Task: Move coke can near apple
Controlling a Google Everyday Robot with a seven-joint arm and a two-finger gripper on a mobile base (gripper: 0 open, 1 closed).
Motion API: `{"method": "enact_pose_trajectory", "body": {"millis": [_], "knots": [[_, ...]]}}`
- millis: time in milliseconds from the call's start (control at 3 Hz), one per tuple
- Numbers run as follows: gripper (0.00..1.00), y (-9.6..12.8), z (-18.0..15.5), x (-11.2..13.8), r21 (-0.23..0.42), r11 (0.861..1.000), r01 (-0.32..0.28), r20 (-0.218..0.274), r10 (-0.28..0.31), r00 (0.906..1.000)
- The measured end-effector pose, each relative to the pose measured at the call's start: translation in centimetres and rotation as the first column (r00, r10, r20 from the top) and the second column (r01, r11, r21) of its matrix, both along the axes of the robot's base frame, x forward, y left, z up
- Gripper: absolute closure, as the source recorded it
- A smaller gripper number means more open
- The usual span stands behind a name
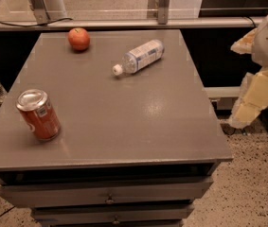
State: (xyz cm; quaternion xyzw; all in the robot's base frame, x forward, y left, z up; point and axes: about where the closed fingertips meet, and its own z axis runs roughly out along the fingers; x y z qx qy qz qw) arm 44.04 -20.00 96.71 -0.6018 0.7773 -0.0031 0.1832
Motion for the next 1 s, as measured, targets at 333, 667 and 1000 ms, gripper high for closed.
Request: {"method": "enact_pose_trajectory", "body": {"millis": [333,667,1000], "knots": [[0.0,4.9,-1.0,0.5,0.168,0.984,-0.053,0.037,0.047,0.9982],[0.0,11.3,-1.7,0.6,0.32,0.938,-0.133,0.076,0.115,0.9905],[0.0,12.4,-1.0,0.5,0.352,0.925,-0.141,0.088,0.117,0.9892]]}}
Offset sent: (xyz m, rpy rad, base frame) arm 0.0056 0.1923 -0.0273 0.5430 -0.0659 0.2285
